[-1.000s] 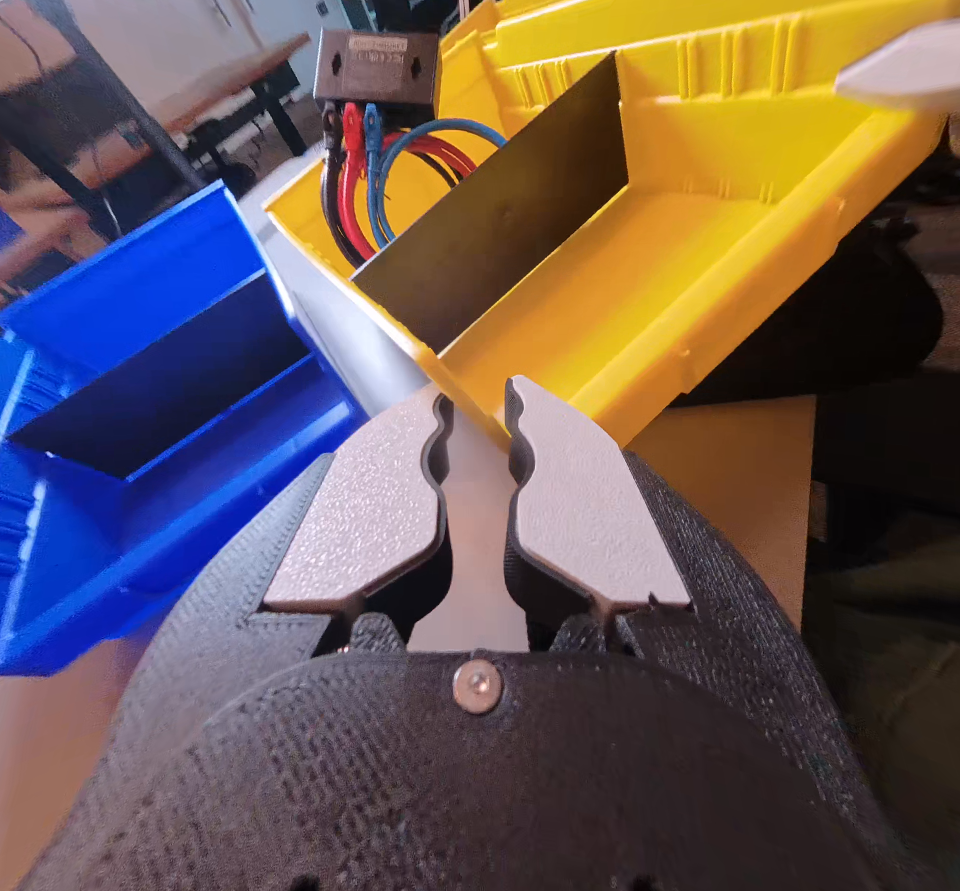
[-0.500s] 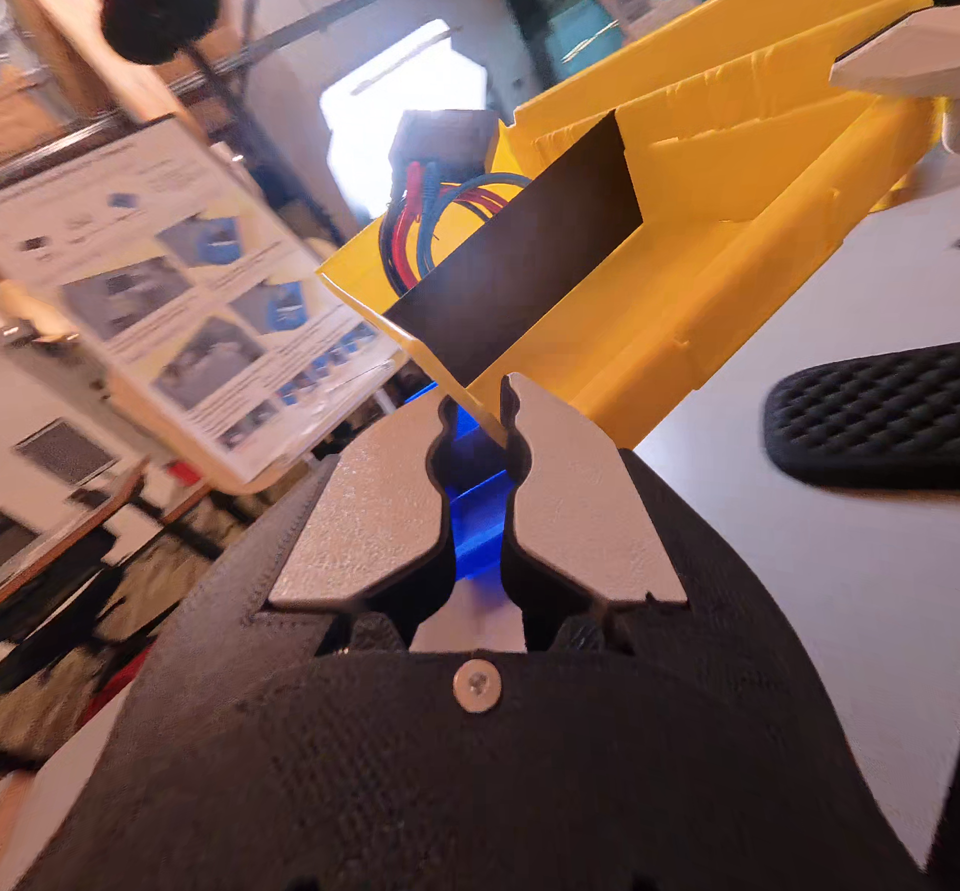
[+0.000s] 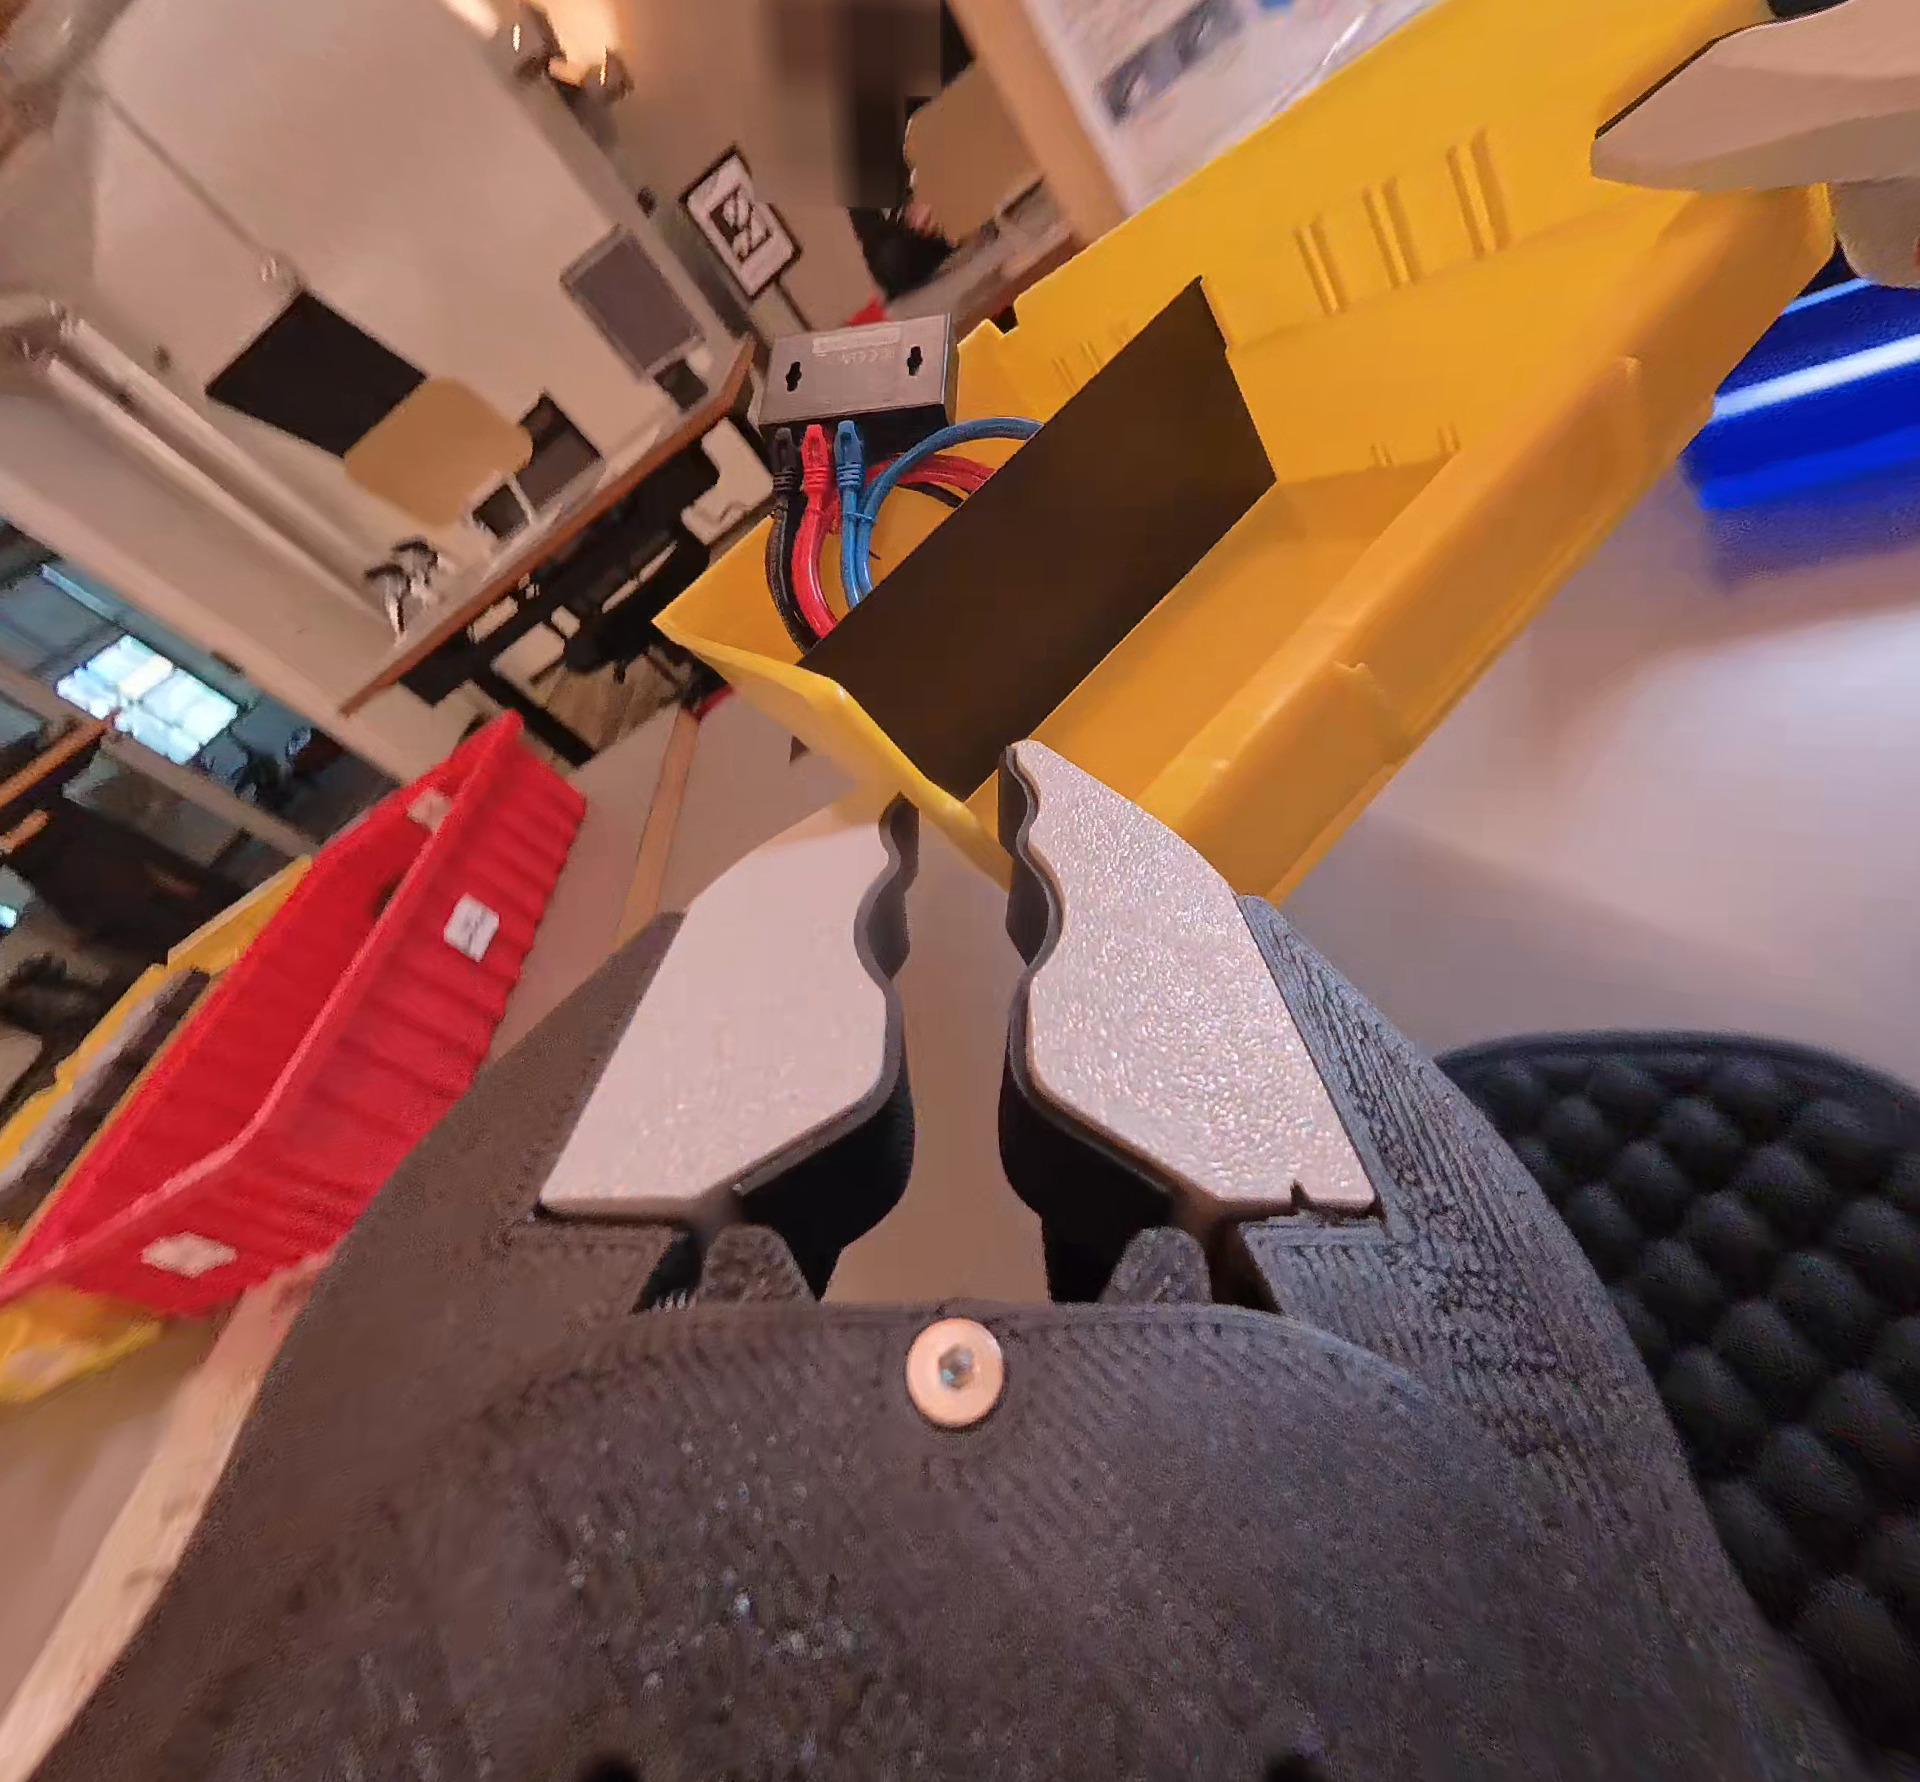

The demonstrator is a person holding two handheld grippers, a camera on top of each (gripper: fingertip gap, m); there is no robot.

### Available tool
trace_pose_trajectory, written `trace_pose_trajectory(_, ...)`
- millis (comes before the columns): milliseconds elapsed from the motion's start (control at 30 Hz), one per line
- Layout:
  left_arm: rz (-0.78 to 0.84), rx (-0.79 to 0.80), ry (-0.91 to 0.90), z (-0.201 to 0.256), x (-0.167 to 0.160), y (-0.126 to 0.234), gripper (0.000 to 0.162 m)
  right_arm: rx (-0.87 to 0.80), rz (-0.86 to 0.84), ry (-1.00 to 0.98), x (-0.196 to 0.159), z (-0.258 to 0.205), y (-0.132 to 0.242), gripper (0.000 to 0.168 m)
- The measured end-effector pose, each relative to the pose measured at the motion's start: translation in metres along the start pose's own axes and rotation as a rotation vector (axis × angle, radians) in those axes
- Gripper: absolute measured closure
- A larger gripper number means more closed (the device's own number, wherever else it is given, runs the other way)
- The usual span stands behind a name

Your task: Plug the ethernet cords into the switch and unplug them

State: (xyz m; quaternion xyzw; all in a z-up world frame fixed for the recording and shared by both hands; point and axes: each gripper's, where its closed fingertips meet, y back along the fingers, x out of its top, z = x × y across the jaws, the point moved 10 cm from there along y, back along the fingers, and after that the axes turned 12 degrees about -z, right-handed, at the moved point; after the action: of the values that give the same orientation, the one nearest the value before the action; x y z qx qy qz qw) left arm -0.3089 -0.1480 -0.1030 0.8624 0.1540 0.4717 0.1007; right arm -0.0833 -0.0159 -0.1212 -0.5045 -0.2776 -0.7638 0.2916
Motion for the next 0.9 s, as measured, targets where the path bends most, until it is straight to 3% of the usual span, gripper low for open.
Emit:
trace_pose_trajectory(200, -0.122, 0.005, 0.065, -0.007, -0.052, -0.03, 0.148, 0.104, -0.081, 0.007, -0.028, -0.027, -0.058, 0.16)
trace_pose_trajectory(400, -0.13, 0.044, 0.101, -0.003, -0.069, -0.05, 0.147, 0.13, -0.1, -0.024, -0.046, -0.03, -0.081, 0.159)
trace_pose_trajectory(633, -0.228, 0.01, 0.15, -0.001, -0.102, -0.079, 0.143, 0.275, -0.343, -0.035, -0.062, -0.034, -0.115, 0.155)
trace_pose_trajectory(767, -0.215, -0.06, 0.185, -0.001, -0.103, -0.082, 0.138, 0.317, -0.42, -0.037, -0.054, -0.021, -0.121, 0.136)
trace_pose_trajectory(900, -0.163, -0.077, 0.209, -0.011, -0.089, -0.073, 0.12, 0.349, -0.424, 0.022, -0.031, 0.001, -0.09, 0.118)
